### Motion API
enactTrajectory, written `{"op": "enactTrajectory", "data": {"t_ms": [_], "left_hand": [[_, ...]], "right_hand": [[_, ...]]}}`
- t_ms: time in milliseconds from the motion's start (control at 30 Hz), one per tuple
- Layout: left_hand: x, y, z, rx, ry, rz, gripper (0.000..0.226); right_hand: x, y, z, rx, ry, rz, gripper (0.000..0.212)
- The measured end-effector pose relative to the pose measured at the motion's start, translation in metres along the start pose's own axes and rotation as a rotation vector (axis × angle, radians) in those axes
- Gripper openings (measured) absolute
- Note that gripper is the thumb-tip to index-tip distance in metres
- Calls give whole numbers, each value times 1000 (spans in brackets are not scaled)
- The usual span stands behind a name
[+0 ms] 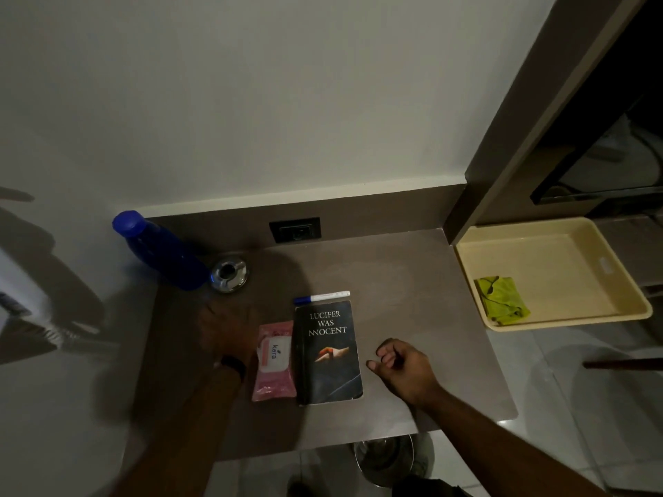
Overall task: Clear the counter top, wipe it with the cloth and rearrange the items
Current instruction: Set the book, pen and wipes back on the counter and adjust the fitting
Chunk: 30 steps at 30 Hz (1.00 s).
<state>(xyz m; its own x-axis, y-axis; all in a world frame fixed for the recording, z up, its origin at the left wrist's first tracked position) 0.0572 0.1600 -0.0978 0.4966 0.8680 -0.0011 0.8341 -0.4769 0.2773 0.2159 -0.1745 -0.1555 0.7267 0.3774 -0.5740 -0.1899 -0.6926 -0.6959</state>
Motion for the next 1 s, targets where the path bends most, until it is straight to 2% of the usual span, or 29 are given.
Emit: {"op": "enactTrajectory", "data": {"t_ms": [133, 300, 433, 500, 667, 767, 867, 1000], "left_hand": [[78, 9, -1, -30, -116, 124, 59], [111, 11, 13, 60, -330, 123, 58], [109, 12, 20, 88, -315, 169, 62], [110, 13, 24, 88, -320, 246, 58], [113, 18, 33, 44, -292, 296, 50], [103, 57, 30, -16, -167, 415, 34], [76, 128, 28, -136, -101, 612, 30], [34, 234, 53, -89, -212, 859, 39]], "right_hand": [[5, 3, -1, -17, 10, -6, 24], [11, 6, 2, -22, -35, -4, 24], [8, 5, 4, -15, -29, 13, 26], [8, 5, 4, -5, -33, 25, 27], [8, 2, 2, 70, -29, 36, 30], [8, 3, -1, 85, -41, 35, 30], [10, 6, -5, 78, -53, 63, 26], [34, -17, -33, 228, 88, 36, 14]]}}
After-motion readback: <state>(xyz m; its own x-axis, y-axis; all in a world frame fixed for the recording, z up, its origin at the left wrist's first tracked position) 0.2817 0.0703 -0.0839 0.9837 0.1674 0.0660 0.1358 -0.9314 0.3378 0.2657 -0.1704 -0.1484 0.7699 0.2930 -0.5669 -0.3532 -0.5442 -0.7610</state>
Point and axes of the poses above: each hand's wrist, its own x-axis towards the middle knuckle, its own z-axis out of the palm, y = z × x, the point moved 5 cm from there along x, towards the middle knuckle, and after that the axes turned 12 degrees about z, right-handed, at the moved point
